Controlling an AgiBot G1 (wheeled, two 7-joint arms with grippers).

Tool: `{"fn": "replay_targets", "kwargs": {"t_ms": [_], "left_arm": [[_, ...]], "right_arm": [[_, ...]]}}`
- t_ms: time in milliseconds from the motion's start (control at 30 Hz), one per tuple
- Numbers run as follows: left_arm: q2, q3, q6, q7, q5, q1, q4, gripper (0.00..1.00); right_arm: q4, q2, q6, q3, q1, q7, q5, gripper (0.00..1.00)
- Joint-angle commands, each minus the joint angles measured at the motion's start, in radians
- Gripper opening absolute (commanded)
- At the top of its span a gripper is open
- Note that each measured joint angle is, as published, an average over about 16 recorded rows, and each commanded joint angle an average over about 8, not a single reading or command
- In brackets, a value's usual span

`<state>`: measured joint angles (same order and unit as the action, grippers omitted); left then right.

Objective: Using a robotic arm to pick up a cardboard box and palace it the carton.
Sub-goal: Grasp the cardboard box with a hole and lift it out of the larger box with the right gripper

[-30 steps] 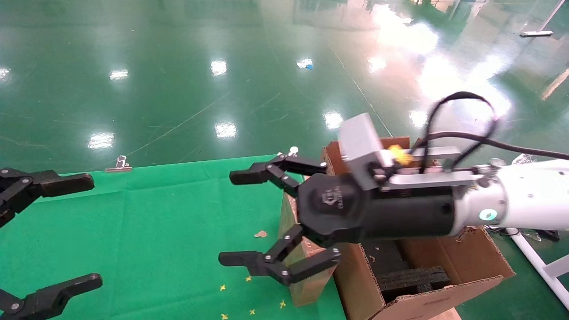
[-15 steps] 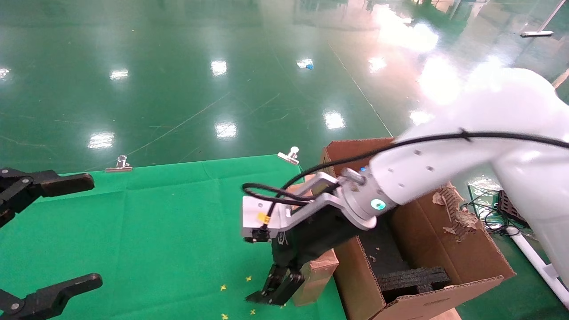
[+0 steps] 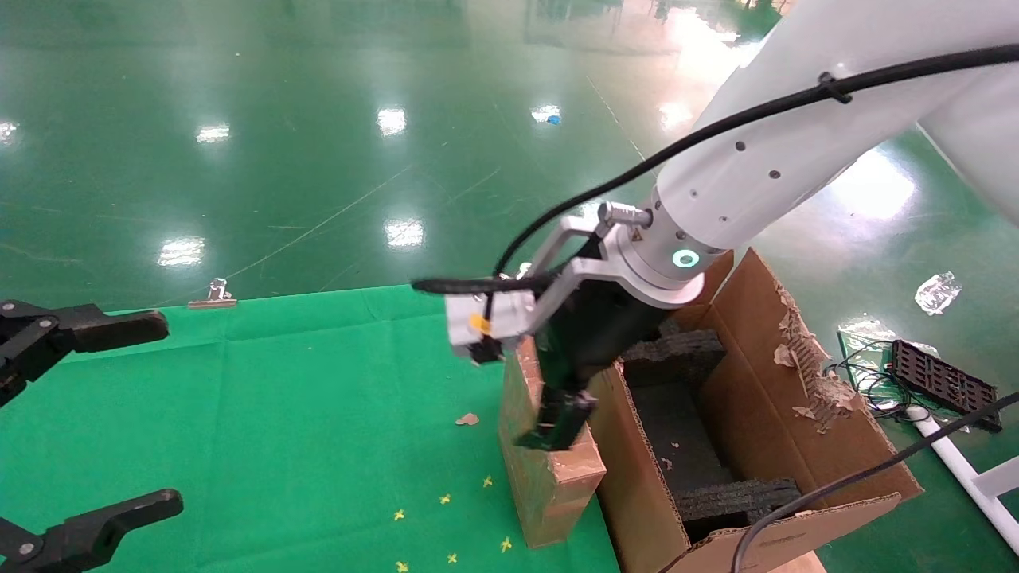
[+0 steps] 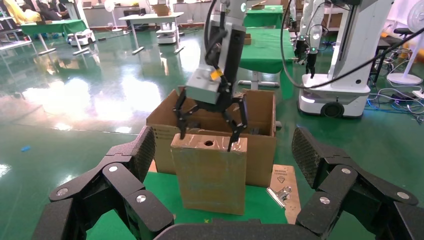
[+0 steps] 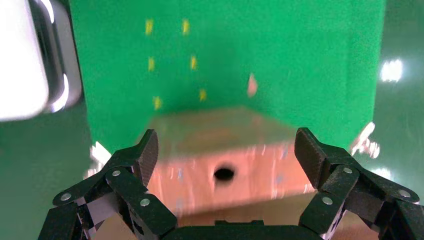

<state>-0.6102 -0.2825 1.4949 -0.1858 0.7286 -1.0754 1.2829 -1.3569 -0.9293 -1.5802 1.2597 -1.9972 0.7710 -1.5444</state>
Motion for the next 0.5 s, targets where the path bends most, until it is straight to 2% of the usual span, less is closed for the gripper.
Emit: {"fn": "replay_targets", "kwargs": {"t_ms": [33, 233, 400, 500], "left_arm": [[0.000, 0.000, 0.000, 0.000, 0.000, 0.000, 0.000, 1.00], [0.000, -0.001, 0.000, 0.000, 0.000, 0.000, 0.000, 1.00], [0.000, -0.001, 0.000, 0.000, -0.001, 0.000, 0.000, 1.00], [0.000, -0.001, -0.001, 0.001, -0.001, 0.000, 0.000, 1.00]], "right_arm": [[-0.001, -0.006, 0.000, 0.073, -0.052, -0.002, 0.006, 1.00], [-0.002, -0.024, 0.021, 0.198, -0.103, 0.027, 0.015, 1.00], [-0.001, -0.026, 0.038, 0.245, -0.120, 0.065, 0.028, 1.00], [0.004, -0.010, 0.052, 0.254, -0.128, 0.127, 0.042, 1.00]]}}
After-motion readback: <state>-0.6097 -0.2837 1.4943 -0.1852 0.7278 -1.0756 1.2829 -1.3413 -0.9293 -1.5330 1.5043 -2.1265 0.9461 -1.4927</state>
